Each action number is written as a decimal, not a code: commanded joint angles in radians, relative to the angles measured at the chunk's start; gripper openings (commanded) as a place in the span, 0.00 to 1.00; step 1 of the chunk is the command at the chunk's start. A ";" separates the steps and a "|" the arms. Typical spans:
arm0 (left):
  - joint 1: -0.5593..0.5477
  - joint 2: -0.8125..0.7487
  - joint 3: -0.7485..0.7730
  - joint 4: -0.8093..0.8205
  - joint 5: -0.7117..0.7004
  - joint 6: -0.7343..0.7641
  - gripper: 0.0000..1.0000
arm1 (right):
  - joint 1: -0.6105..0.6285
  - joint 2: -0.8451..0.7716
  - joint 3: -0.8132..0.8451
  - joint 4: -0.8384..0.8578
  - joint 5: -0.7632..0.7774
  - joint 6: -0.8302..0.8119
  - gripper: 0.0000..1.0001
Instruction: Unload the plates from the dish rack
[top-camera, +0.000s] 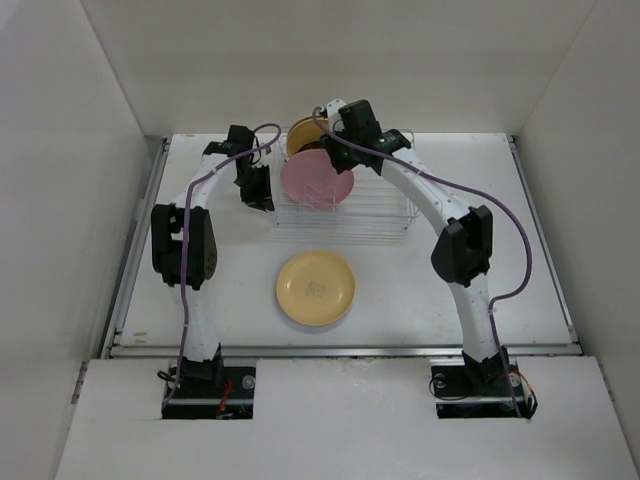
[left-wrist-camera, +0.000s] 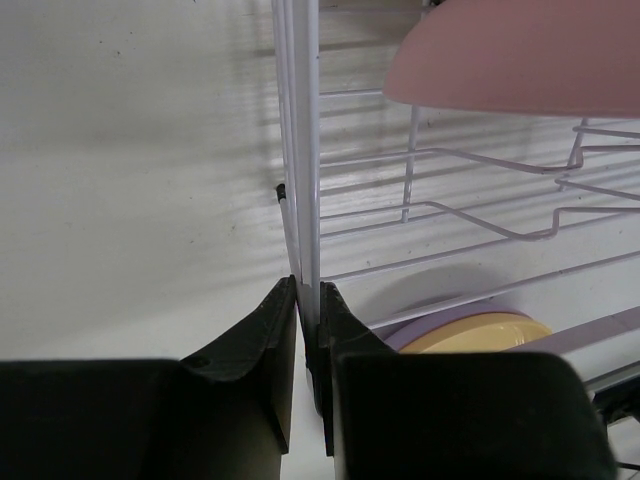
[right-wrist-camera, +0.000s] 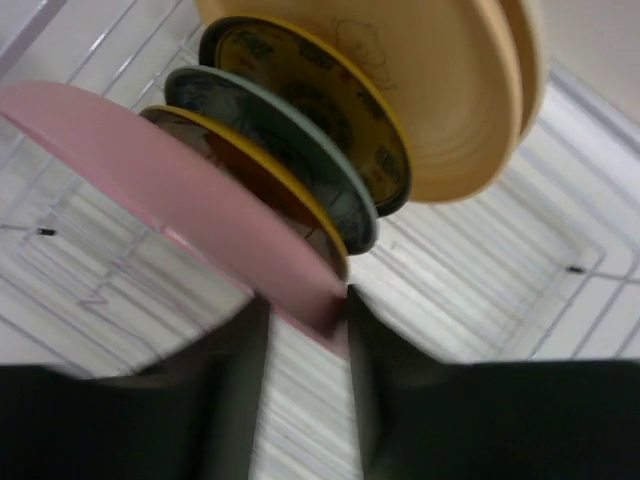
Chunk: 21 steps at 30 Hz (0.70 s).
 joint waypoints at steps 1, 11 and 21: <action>0.004 0.007 0.020 -0.134 0.109 -0.048 0.00 | 0.006 0.029 0.065 0.051 -0.005 -0.016 0.41; 0.004 0.007 0.032 -0.134 0.109 -0.057 0.00 | 0.006 -0.119 -0.004 0.082 0.072 -0.007 0.00; 0.004 0.027 0.094 -0.143 0.109 -0.057 0.00 | 0.015 -0.349 -0.114 0.105 0.225 0.059 0.00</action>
